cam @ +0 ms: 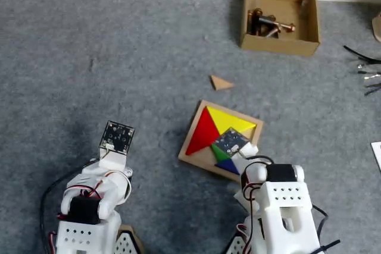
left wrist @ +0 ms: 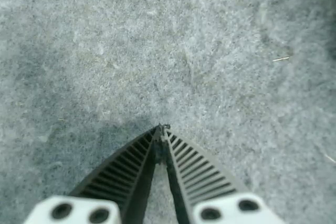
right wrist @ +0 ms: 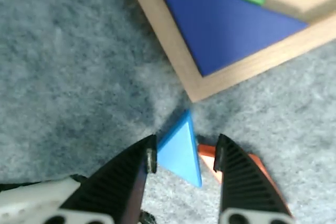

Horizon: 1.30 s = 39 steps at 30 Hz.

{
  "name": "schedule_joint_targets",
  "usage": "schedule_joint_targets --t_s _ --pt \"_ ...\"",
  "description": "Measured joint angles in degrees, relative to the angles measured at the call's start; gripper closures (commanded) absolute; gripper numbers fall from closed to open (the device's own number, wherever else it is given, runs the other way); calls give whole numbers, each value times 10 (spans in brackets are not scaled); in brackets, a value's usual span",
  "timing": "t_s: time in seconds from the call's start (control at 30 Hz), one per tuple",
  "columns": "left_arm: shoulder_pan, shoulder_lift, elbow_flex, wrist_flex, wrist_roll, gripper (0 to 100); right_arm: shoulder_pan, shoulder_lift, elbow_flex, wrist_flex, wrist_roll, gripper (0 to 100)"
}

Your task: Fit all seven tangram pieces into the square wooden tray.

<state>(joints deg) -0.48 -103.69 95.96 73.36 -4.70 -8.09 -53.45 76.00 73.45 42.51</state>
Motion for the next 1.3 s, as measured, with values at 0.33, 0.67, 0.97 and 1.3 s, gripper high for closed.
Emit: schedule_joint_targets --t_s 0.33,0.67,0.97,1.3 --pt "0 0 0 0 0 989 0 0 0 -1 0 964" --pt "0 0 0 0 0 989 0 0 0 -1 0 965" --pt "0 0 0 0 0 989 0 0 0 -1 0 937" --pt "0 0 0 0 0 989 0 0 0 -1 0 813"
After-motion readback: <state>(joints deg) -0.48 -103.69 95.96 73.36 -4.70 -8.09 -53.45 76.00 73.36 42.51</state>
